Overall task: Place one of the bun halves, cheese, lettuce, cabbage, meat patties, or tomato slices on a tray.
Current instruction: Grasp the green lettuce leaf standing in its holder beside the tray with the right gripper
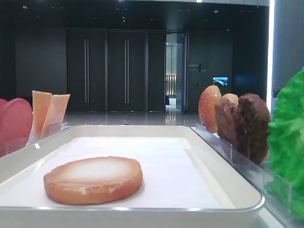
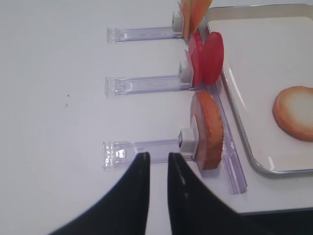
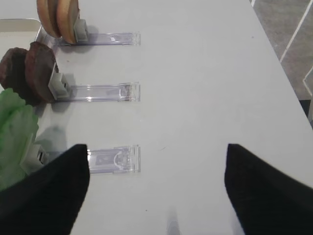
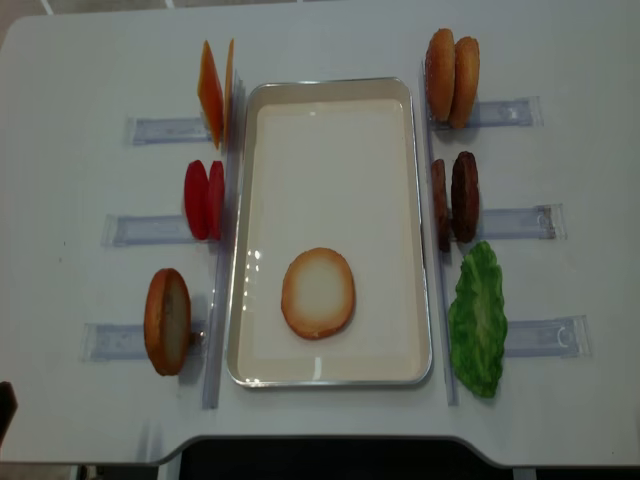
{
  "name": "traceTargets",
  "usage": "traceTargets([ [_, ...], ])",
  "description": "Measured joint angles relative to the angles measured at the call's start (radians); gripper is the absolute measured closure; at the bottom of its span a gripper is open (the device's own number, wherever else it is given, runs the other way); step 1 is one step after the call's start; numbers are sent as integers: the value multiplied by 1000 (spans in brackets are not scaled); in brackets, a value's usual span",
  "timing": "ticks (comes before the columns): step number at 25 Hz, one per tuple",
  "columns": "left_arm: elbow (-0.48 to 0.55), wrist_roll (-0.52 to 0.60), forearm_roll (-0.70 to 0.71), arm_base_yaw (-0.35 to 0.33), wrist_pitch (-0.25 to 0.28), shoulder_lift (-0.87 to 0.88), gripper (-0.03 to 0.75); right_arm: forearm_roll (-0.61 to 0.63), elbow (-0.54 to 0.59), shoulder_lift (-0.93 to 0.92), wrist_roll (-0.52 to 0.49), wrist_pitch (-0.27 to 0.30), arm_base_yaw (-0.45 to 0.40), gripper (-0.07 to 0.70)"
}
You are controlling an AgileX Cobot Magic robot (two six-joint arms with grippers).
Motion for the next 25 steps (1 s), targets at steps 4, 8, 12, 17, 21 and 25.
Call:
traceTargets([
  [4,0,0,0,0,0,0,652,0,0,0,0,0,0,90],
  [8,0,0,0,0,0,0,683,0,0,0,0,0,0,90],
  [12,0,0,0,0,0,0,694,0,0,0,-1,-1,0,90],
  [17,0,0,0,0,0,0,696,2,-25,0,3,0,0,90],
  [21,0,0,0,0,0,0,696,19,-45,44,3,41,0,90],
  [25,0,0,0,0,0,0,696,43,-101,183,3,54,0,90],
])
